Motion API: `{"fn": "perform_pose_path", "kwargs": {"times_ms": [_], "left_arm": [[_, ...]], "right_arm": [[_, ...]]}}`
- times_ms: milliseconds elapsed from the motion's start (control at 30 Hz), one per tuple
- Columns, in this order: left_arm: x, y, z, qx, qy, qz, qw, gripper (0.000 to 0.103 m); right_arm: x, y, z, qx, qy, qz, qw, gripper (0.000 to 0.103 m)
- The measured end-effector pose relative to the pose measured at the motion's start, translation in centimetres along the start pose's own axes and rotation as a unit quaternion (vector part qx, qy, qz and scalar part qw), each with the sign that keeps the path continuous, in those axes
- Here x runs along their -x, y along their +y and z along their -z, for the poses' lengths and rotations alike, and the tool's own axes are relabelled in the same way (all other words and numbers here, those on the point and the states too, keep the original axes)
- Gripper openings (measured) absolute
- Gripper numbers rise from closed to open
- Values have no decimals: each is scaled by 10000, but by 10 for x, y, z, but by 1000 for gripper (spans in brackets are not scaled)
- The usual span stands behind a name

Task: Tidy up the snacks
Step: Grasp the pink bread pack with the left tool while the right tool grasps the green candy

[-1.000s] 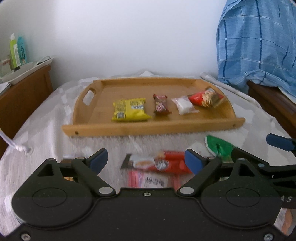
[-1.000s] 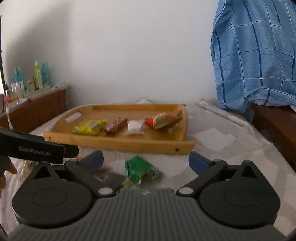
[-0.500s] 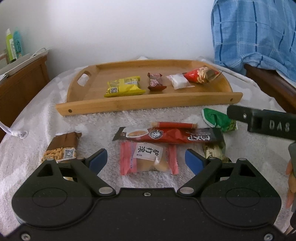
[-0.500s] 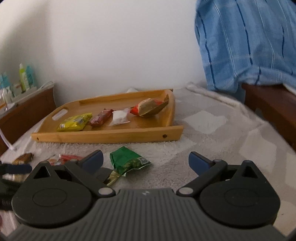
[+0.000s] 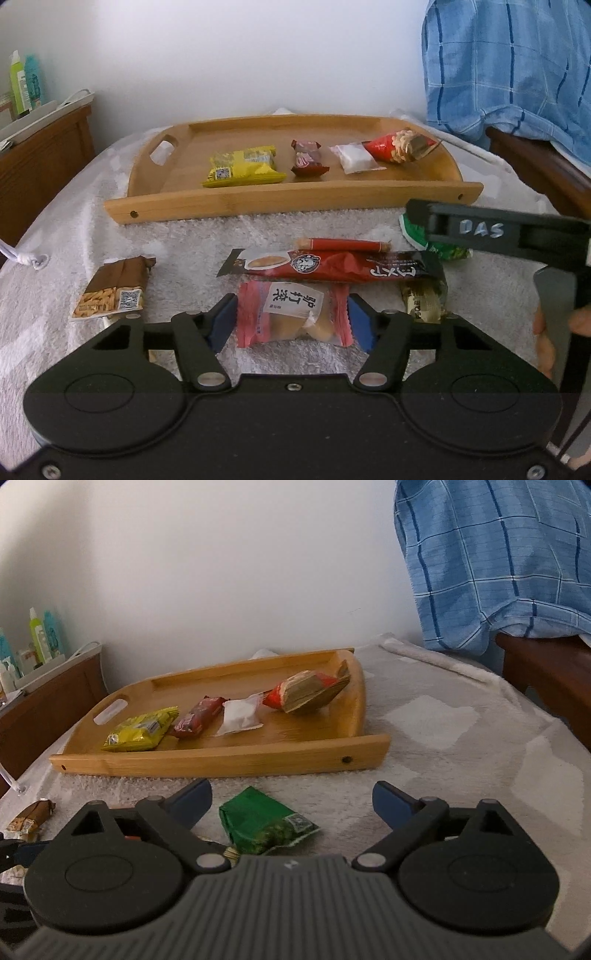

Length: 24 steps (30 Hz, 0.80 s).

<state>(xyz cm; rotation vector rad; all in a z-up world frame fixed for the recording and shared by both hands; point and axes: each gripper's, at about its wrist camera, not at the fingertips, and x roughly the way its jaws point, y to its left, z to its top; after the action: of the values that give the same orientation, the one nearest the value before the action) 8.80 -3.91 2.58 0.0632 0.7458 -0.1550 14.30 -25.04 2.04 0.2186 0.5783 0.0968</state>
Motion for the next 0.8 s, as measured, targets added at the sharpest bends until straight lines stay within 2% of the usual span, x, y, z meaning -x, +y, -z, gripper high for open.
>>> {"fn": "perform_pose_path", "kwargs": {"times_ms": [167, 233, 333, 433, 500, 567, 700, 800], "left_arm": [[7, 2, -1, 41, -71, 65, 9999, 49], [9, 2, -1, 32, -66, 80, 9999, 48], [9, 1, -1, -9, -72, 56, 10000, 47], [9, -1, 1, -81, -104, 22, 9999, 49], [9, -3, 2, -149, -99, -45, 9998, 55], [7, -4, 3, -162, -51, -99, 9998, 64], [4, -1, 6, -36, -14, -137, 9999, 65], [3, -1, 7, 52, -4, -124, 9999, 62]], "right_arm": [[-8, 13, 7, 238, 189, 46, 9995, 80], [-7, 19, 10, 470, 172, 203, 9985, 68], [-3, 24, 13, 596, 169, 286, 9977, 65], [0, 21, 13, 512, 143, 267, 9982, 60], [1, 19, 12, 414, 116, 308, 9986, 47], [3, 15, 11, 313, 95, 295, 9990, 45], [5, 9, 8, 116, 43, 298, 9995, 43], [8, 4, 7, -18, -36, 323, 9995, 39]]}}
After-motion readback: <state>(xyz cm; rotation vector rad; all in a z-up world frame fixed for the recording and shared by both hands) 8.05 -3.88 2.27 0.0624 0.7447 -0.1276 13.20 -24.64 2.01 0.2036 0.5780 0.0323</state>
